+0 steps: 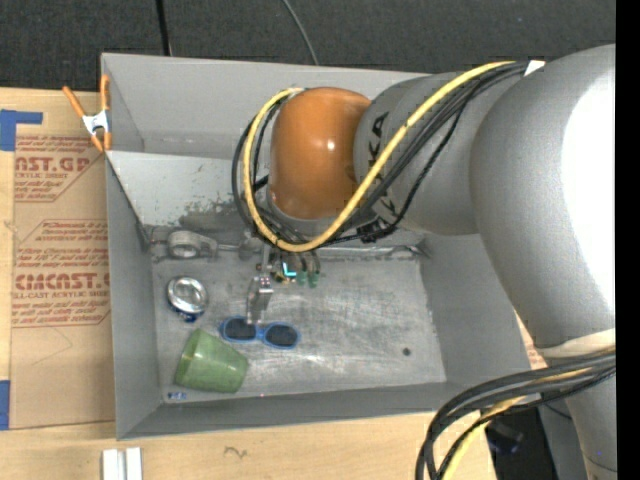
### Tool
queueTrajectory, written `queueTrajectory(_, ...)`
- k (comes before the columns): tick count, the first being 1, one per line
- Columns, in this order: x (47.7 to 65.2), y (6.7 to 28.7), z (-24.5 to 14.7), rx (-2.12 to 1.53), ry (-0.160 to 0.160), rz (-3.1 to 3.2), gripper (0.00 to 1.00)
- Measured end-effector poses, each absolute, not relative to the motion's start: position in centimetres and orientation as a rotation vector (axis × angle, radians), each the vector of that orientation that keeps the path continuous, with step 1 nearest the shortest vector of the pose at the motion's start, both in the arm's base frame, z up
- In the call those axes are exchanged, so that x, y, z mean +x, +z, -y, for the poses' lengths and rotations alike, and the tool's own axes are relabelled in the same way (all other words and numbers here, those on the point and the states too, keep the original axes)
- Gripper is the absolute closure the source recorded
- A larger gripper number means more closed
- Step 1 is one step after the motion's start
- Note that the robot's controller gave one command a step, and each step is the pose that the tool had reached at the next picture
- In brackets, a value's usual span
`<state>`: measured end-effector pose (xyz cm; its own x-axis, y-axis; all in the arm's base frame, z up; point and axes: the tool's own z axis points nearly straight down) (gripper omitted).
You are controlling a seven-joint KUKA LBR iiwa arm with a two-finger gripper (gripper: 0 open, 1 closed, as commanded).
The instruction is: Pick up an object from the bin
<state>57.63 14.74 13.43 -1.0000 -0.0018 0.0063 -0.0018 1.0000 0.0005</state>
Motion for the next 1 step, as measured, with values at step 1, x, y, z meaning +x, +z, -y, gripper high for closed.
queueTrajectory(1, 51.96, 7.13, -14.28, 0.153, -0.004, 3.147, 0.0)
